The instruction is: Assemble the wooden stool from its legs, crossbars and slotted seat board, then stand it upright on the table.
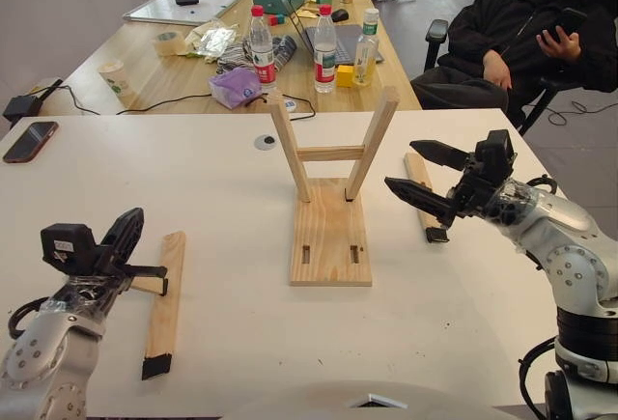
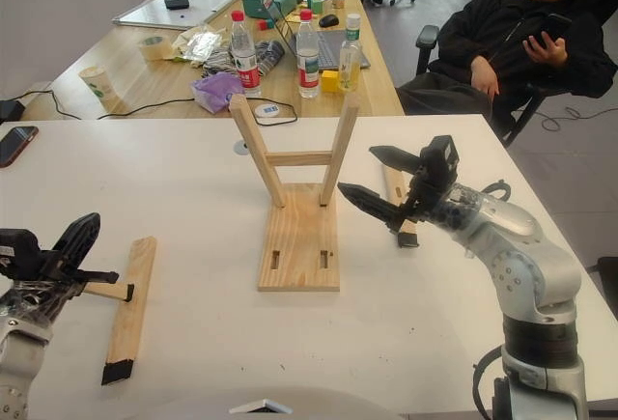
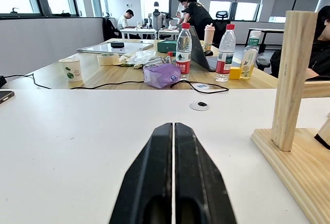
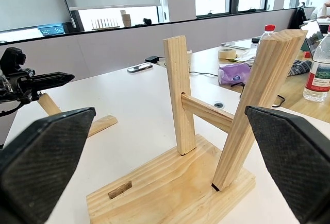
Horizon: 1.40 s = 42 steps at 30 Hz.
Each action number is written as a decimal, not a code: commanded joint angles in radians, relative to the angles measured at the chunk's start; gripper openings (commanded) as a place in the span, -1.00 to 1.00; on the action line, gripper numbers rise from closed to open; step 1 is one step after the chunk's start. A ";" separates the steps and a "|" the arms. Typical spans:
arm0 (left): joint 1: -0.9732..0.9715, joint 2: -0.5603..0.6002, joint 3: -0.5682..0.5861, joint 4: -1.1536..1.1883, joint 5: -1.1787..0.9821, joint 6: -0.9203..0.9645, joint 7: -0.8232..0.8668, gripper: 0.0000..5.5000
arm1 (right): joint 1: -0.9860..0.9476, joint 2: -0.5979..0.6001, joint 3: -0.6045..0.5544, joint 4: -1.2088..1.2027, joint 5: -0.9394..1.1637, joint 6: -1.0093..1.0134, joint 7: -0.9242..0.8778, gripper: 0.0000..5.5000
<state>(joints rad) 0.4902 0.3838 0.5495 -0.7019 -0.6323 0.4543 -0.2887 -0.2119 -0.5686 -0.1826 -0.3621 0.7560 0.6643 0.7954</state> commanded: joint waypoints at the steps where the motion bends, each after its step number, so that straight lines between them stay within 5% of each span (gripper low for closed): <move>1: -0.001 0.026 0.008 0.026 0.009 0.012 -0.012 -0.99 | -0.015 -0.027 0.001 -0.003 0.006 0.012 0.008 0.96; 6: -0.336 0.300 0.097 0.013 -0.166 0.151 0.026 -0.99 | 0.041 -0.028 -0.027 -0.043 0.014 0.017 -0.004 0.96; 10: -0.930 0.465 -0.051 0.313 -0.391 0.419 0.095 -0.99 | 0.074 -0.005 -0.025 -0.062 0.004 0.005 -0.024 0.96; 12: -1.008 0.515 -0.071 0.467 -0.420 0.557 0.073 -0.92 | 0.074 0.009 -0.014 -0.061 -0.003 -0.004 -0.032 0.96; 16: -0.828 0.568 0.017 0.672 -0.215 0.449 0.009 -0.67 | 0.116 0.021 -0.032 -0.087 0.002 -0.020 -0.061 0.96; 24: -0.210 0.506 0.084 0.599 -0.011 0.303 -0.268 -0.22 | 0.239 0.073 -0.043 -0.164 0.006 -0.063 -0.148 0.96; 34: -0.010 0.548 0.028 0.598 0.131 0.179 -0.535 0.27 | 0.371 0.127 -0.051 -0.252 0.006 -0.118 -0.241 0.96; 42: -0.057 0.730 -0.074 0.689 0.180 0.186 -0.787 0.53 | 0.498 0.172 -0.067 -0.319 -0.006 -0.168 -0.309 0.96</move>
<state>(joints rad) 0.4437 1.0458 0.5093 -0.0517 -0.4790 0.6510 -1.0033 0.2588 -0.4292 -0.2444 -0.6518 0.7534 0.5156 0.5095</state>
